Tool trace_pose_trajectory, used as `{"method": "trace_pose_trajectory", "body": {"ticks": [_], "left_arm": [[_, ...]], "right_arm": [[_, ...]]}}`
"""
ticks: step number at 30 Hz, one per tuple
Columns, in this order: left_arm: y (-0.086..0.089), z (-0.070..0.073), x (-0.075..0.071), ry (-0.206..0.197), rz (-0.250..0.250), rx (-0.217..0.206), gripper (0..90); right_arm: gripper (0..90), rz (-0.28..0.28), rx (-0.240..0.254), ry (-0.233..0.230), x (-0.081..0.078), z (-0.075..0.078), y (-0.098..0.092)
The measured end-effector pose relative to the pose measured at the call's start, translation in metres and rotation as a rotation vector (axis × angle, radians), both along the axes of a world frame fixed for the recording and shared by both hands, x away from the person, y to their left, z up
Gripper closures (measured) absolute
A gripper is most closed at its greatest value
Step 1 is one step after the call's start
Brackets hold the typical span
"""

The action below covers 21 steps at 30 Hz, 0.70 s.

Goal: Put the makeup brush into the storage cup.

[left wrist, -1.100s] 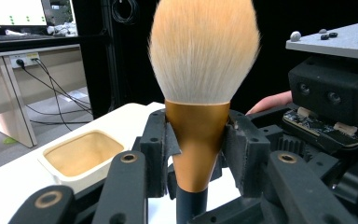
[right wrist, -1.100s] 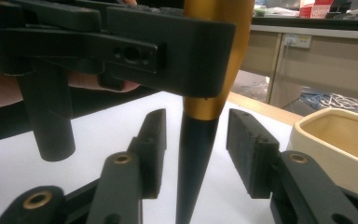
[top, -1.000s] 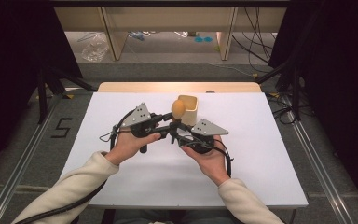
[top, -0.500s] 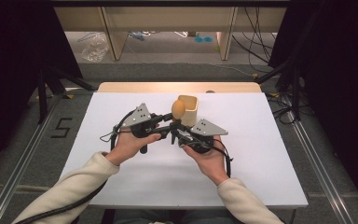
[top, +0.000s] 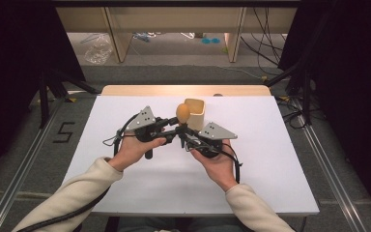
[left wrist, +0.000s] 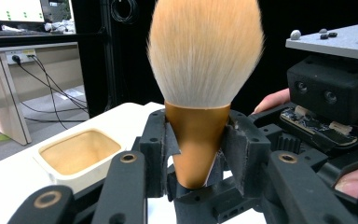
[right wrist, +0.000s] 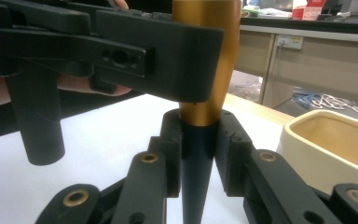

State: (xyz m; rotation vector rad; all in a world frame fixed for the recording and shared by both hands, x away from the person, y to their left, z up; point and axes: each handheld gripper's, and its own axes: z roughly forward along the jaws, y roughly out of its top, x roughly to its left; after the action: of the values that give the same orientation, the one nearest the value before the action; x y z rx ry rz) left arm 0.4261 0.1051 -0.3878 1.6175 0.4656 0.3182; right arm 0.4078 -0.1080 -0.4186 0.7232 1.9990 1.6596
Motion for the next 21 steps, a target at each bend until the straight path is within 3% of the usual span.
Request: {"method": "trace_pose_trajectory", "body": {"ticks": [4, 7, 13, 21], "left_arm": [[0.001, 0.000, 0.001, 0.001, -0.011, -0.019, 58.5], [0.002, 0.001, 0.000, 0.004, -0.022, -0.031, 47.5], [0.005, 0.002, -0.003, -0.009, -0.004, -0.008, 26.2], [0.020, 0.003, -0.007, -0.033, 0.046, 0.006, 17.6]], "right_arm": [[75.5, -0.008, -0.005, 0.008, 0.000, 0.002, 0.000], [75.4, -0.012, -0.011, 0.005, 0.001, 0.001, -0.001], [75.4, -0.029, -0.013, 0.010, 0.004, 0.001, -0.003], [75.4, -0.058, -0.020, 0.007, 0.008, 0.004, -0.010]]}}
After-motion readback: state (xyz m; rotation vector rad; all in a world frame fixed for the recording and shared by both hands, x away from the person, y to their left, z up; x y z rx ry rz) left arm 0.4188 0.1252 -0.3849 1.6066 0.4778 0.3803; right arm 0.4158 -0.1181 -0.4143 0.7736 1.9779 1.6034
